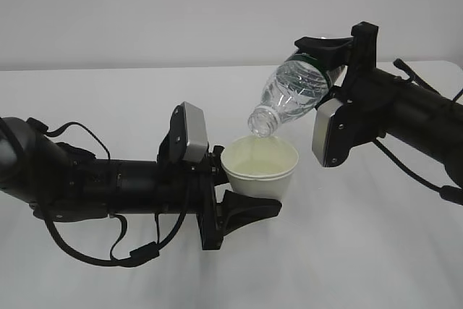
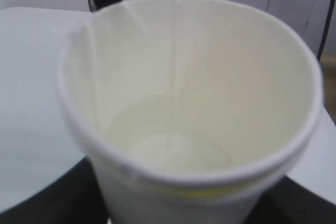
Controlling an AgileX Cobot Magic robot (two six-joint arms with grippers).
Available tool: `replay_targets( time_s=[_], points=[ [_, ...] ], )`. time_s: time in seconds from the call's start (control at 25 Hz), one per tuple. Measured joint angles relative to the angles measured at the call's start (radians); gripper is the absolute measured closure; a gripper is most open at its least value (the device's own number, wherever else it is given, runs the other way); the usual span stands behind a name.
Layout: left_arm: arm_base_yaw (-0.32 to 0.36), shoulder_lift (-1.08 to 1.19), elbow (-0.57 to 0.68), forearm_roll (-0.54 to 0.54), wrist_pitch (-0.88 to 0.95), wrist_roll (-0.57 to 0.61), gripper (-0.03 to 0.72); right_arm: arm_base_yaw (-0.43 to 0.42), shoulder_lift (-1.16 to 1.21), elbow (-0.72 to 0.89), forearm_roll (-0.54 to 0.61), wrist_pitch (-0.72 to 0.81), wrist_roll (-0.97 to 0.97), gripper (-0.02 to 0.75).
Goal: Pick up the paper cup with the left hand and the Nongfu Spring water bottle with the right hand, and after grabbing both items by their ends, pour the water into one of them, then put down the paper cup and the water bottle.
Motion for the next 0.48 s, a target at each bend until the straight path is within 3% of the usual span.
replay_targets(
  time_s=[0.48],
  points=[
    [0.000, 0.000, 0.000, 0.000, 0.000, 0.000, 0.238, 0.000, 0.000, 0.000, 0.000, 0.000, 0.000, 0.290]
  ],
)
